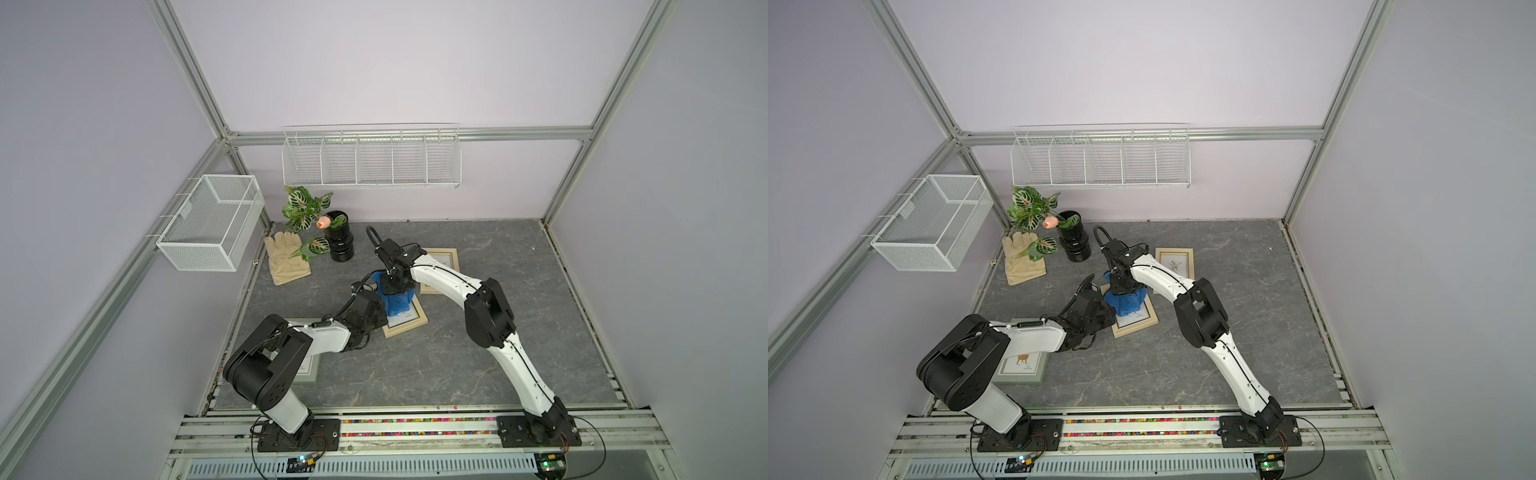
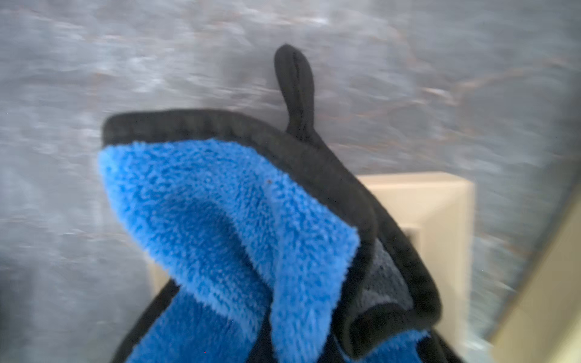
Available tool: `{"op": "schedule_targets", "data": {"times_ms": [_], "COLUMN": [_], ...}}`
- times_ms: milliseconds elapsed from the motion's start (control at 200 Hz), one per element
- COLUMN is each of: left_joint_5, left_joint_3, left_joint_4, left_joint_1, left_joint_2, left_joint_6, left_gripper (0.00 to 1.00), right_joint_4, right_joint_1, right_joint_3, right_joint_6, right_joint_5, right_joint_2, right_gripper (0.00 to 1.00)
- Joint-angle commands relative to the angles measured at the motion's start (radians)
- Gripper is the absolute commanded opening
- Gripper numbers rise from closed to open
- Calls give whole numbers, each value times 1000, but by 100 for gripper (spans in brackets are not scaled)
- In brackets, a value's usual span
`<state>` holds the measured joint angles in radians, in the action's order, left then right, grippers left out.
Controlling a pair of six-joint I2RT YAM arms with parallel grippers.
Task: Wipe the picture frame with a cloth
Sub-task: Wipe the dirt from the picture frame.
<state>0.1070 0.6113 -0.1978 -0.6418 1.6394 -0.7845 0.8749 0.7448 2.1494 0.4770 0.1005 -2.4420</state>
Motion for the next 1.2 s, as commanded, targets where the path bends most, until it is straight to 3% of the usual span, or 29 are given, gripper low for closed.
{"op": "schedule_targets", "data": {"times_ms": [0,135,270,390,650,815,1030,1194], "left_joint_5": [2,1,-1,0,13,15,13,11], "left_joint_3": [-109,-102,-99,-100,-99,-85,-72,-71], "left_joint_4": [370,368,371,374,388,396,396,397], "left_joint_1": [10,10,10,10,10,9,10,10], "left_joint_2": [106,114,114,112,102,122,139,138], "left_joint_6": [-2,-2,-7,-10,-25,-32,-30,-32], "left_gripper": [34,34,34,34,34,35,34,35], "right_joint_4": [49,37,75,182,58,22,-113,-122], "right_joint_1": [-49,-4,51,39,-63,-42,8,-7], "right_joint_3": [-58,-1,176,275,-37,-154,-497,-463], "right_joint_6": [-24,-27,-2,4,-25,-19,43,38], "right_joint_5": [85,34,-48,-21,81,57,11,3], "right_joint_2": [36,7,-103,-168,40,109,307,285], "right_gripper": [7,7,7,7,7,7,7,8]}}
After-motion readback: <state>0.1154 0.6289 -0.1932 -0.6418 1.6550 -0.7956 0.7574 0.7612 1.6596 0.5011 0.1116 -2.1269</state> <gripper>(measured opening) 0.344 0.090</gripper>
